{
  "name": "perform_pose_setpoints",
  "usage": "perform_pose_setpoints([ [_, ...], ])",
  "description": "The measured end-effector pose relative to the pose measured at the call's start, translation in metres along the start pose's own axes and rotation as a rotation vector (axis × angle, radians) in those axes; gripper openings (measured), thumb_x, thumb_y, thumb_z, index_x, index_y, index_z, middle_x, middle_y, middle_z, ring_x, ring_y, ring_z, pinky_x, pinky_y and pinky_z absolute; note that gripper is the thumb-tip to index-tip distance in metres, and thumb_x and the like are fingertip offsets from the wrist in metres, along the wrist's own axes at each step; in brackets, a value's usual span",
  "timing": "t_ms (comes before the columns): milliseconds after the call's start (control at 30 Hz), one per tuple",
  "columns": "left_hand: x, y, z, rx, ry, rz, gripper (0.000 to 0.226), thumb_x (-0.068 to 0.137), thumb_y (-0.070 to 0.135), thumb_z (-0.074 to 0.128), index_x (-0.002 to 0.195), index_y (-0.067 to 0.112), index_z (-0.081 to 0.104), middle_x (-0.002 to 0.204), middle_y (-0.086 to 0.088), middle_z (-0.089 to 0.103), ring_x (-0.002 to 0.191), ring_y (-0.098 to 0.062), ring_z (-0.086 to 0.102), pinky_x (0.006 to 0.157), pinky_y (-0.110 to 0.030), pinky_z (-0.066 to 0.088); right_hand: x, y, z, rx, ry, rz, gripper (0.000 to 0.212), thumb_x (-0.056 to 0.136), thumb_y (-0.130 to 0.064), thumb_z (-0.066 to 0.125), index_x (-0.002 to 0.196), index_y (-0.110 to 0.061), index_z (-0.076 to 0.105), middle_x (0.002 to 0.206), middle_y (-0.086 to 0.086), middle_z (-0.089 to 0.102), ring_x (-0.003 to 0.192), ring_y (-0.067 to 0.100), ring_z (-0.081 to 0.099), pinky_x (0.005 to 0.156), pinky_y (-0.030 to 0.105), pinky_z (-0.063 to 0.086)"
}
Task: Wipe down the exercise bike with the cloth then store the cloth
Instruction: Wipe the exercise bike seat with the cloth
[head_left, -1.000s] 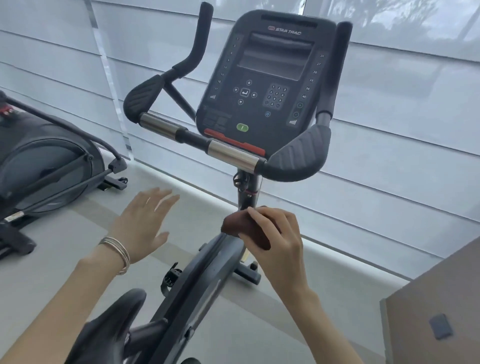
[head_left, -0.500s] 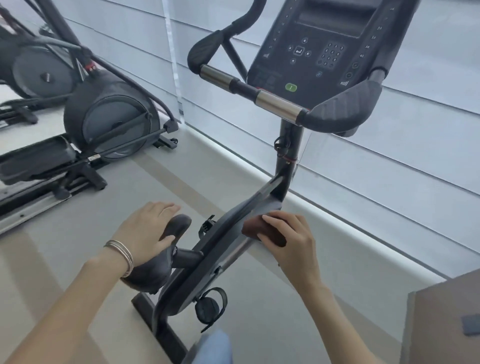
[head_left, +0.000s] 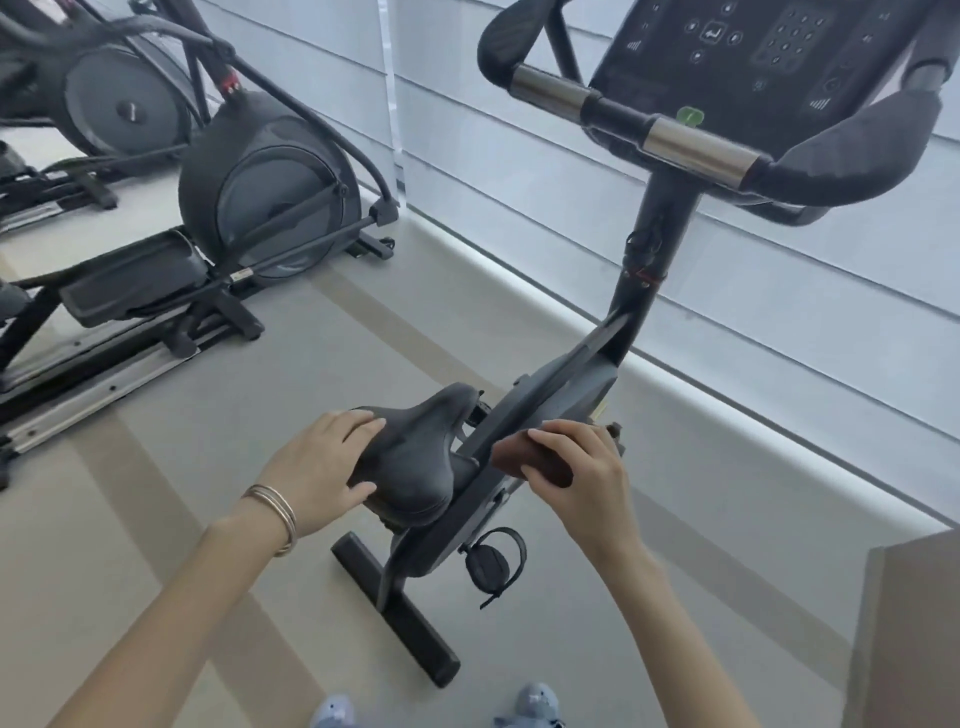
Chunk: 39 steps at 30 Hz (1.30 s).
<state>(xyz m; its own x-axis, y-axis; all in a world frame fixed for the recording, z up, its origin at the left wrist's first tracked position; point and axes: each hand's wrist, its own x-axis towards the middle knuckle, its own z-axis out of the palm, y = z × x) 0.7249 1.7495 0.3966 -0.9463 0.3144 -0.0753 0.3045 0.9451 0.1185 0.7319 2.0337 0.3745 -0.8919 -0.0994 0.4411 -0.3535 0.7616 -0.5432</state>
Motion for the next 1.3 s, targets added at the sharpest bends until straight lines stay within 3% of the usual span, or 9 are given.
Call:
perform_pose_setpoints([
  [367, -0.015, -0.12, 0.004, -0.002, -0.144, 0.152, 0.068, 0.087, 0.04, 0.056, 0.143, 0.017, 0.026, 0.148, -0.001, 0.03, 0.134, -0.02, 0.029, 0.108, -0.032, 0.031, -0.031, -0.104, 0.078, -0.052, 0.076, 0.288, 0.036, 0.069, -0.012, 0.08, 0.103, -0.013, 0.069, 0.109, 0.002, 0.064, 0.104, 0.021, 0.054, 0.092, 0.024, 0.039],
  [467, -0.01, -0.125, 0.005, -0.028, -0.167, 0.186, 0.069, 0.087, 0.042, 0.056, 0.144, 0.02, 0.023, 0.149, 0.003, 0.027, 0.134, -0.017, 0.028, 0.104, -0.033, 0.036, -0.038, -0.117, 0.08, -0.055, 0.093, 0.344, 0.035, 0.068, -0.011, 0.081, 0.102, -0.012, 0.07, 0.109, 0.004, 0.063, 0.102, 0.022, 0.056, 0.09, 0.026, 0.042],
  [800, 0.0, -0.103, 0.027, -0.058, -0.159, 0.24, 0.07, 0.089, 0.046, 0.051, 0.145, 0.021, 0.018, 0.15, 0.005, 0.024, 0.136, -0.013, 0.024, 0.108, -0.027, 0.034, -0.04, -0.111, 0.081, 0.009, 0.006, 0.409, 0.033, 0.071, -0.014, 0.078, 0.103, -0.015, 0.07, 0.109, 0.001, 0.063, 0.1, 0.021, 0.059, 0.089, 0.038, 0.05],
  [1067, 0.014, -0.114, 0.036, -0.086, -0.195, 0.272, 0.071, 0.088, 0.043, 0.054, 0.145, 0.019, 0.018, 0.15, 0.003, 0.025, 0.136, -0.015, 0.025, 0.11, -0.03, 0.032, -0.046, -0.111, 0.09, 0.031, 0.038, 0.487, 0.032, 0.072, -0.014, 0.077, 0.103, -0.016, 0.069, 0.108, -0.002, 0.061, 0.101, 0.019, 0.057, 0.09, 0.035, 0.049],
  [1300, 0.083, -0.127, 0.036, -0.121, -0.222, 0.492, 0.073, 0.085, 0.038, 0.06, 0.144, 0.018, 0.022, 0.148, 0.002, 0.026, 0.136, -0.017, 0.024, 0.111, -0.034, 0.031, -0.022, -0.118, 0.117, -0.044, 0.188, 0.615, 0.033, 0.073, -0.014, 0.077, 0.104, -0.017, 0.069, 0.109, -0.004, 0.061, 0.102, 0.014, 0.057, 0.092, 0.027, 0.046],
])
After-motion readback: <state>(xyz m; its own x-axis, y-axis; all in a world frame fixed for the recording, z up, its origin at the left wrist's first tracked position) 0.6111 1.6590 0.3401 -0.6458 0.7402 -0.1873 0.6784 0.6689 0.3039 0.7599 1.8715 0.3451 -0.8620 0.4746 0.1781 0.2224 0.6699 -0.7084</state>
